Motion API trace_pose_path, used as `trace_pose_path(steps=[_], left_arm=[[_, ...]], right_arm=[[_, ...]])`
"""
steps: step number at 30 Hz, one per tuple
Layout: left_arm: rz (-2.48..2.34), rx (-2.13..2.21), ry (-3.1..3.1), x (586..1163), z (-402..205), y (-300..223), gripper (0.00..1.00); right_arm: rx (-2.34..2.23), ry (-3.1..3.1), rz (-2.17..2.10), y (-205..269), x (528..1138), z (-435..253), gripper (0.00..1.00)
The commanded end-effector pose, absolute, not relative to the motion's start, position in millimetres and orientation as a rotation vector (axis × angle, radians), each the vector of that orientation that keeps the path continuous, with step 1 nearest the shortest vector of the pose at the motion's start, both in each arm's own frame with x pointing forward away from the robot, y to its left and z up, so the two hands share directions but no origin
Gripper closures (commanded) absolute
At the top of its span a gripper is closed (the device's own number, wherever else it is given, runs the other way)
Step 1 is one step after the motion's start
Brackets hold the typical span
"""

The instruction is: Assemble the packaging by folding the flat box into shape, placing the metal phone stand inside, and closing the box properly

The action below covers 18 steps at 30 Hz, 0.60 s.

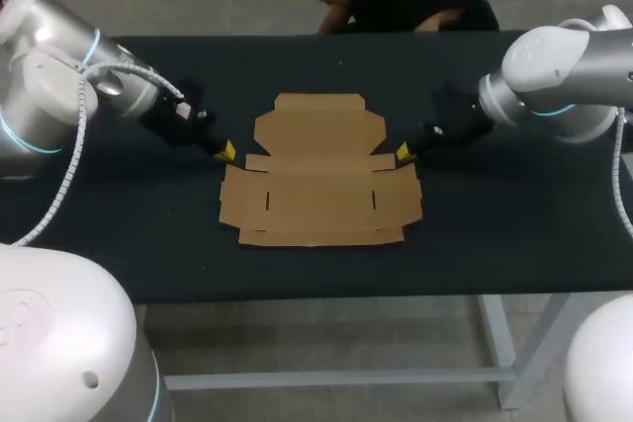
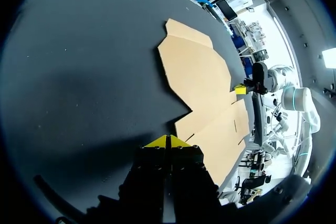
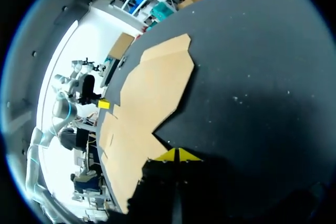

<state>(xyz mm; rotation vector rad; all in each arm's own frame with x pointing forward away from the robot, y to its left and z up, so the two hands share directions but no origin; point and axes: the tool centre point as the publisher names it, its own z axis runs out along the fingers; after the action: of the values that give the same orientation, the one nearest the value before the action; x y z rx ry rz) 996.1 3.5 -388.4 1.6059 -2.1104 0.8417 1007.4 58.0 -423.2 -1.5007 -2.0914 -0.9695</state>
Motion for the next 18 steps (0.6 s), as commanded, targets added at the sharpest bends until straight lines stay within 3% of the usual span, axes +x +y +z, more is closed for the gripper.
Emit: trace_pose_path(steps=[1, 18], left_arm=[[0.846, 1.583, -2.101, 1002.8, -394.1, 1.5, 1.00], [0.854, 1.537, -2.098, 1001.9, -402.1, -11.0, 1.00]], right_arm=[[-1.459, -2.071, -0.978, 56.0, 1012.8, -427.4, 1.00], [-1.432, -2.059, -0.988, 63.5, 1011.8, -432.2, 1.00]])
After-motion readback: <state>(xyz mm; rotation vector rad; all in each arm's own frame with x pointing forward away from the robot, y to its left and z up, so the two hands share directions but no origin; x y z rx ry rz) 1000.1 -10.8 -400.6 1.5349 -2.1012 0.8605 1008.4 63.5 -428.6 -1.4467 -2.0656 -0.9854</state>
